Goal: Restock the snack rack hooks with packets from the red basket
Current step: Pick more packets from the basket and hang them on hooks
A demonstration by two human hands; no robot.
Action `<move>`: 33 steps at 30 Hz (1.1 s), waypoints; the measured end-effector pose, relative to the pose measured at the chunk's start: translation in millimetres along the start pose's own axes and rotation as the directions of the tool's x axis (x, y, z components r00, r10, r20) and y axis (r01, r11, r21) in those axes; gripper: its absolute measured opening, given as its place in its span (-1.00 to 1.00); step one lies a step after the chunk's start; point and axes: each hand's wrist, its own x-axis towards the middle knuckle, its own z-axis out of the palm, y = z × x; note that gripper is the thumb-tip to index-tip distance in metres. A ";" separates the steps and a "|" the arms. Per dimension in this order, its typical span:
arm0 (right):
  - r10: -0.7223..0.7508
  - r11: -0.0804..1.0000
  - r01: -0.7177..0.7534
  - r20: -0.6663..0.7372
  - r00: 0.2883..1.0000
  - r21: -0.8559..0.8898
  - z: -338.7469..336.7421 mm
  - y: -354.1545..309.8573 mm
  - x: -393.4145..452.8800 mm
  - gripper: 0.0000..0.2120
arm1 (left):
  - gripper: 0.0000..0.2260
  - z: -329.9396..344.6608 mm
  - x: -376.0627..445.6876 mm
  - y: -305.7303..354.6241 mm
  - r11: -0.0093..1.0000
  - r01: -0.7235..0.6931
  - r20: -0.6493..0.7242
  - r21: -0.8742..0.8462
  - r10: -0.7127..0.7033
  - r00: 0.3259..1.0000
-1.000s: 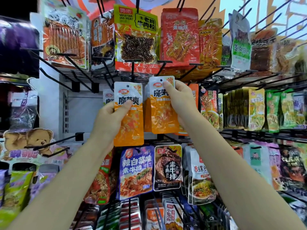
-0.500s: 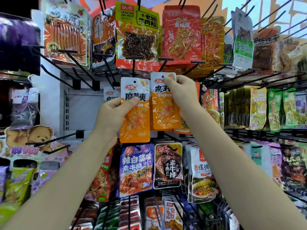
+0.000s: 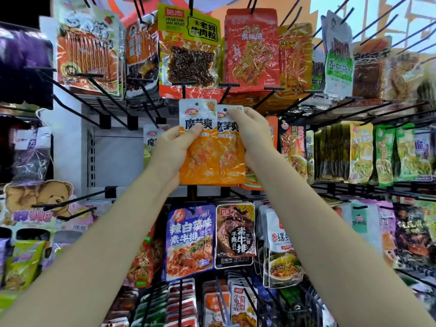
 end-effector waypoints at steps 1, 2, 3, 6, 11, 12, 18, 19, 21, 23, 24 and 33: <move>-0.002 1.000 0.002 0.001 1.000 0.002 0.0 1.3 0.8 -0.75 | -0.91 2.3 2.4 -1.5 1.000 0.000 -0.009 0.005 0.000 1.000; -0.002 1.000 0.002 0.000 1.000 -0.015 0.3 2.0 1.1 -0.70 | -0.91 4.0 3.9 -2.7 1.000 -0.004 -0.023 0.011 0.004 1.000; -0.005 1.000 0.005 -0.005 1.000 -0.028 0.8 3.1 1.6 -0.63 | -0.90 4.6 5.5 -4.2 1.000 -0.009 -0.036 0.020 0.010 0.999; -0.035 0.998 0.034 -0.013 0.999 -0.059 3.1 7.1 1.5 -0.47 | -0.89 5.6 6.1 -6.5 0.999 -0.012 -0.055 0.039 0.014 0.998; -0.201 0.935 0.165 -0.083 0.976 -0.315 -2.3 11.8 0.6 -0.75 | -0.83 -2.2 4.3 -11.5 0.993 -0.014 -0.101 0.118 0.026 0.995; -0.290 0.901 0.236 -0.100 0.952 -0.365 -5.9 9.5 -4.9 -0.78 | -0.83 -6.0 2.6 -11.0 0.992 -0.014 -0.112 0.125 0.028 0.993; -0.226 0.947 0.232 0.055 0.973 -0.223 -12.9 4.3 -38.0 -0.80 | -0.91 -2.2 -13.7 -5.5 0.988 -0.088 0.047 0.127 0.083 0.995; -0.186 0.958 0.202 0.093 0.978 -0.204 -11.0 4.0 -38.3 -0.81 | -0.87 3.3 -14.7 -5.7 0.983 -0.111 0.063 0.148 0.103 0.993; -0.165 0.973 0.178 0.095 0.982 -0.145 -11.1 3.1 -33.8 -0.85 | -0.83 11.8 -12.6 -5.3 0.972 -0.141 0.080 0.186 0.128 0.989; -0.134 0.983 0.144 0.082 0.987 -0.118 -13.8 4.0 -24.0 -0.83 | -0.88 16.7 -7.2 -1.8 0.970 -0.143 0.065 0.195 0.132 0.989; -0.126 0.983 0.135 0.076 0.989 -0.126 -14.3 2.9 -21.2 -0.77 | -0.92 18.5 -3.2 0.2 0.973 -0.134 0.048 0.187 0.128 0.991; -0.187 0.960 0.190 0.034 0.982 -0.205 -8.4 1.1 -1.6 -0.63 | -0.89 39.5 31.9 4.7 0.992 -0.058 -0.086 0.114 0.068 0.994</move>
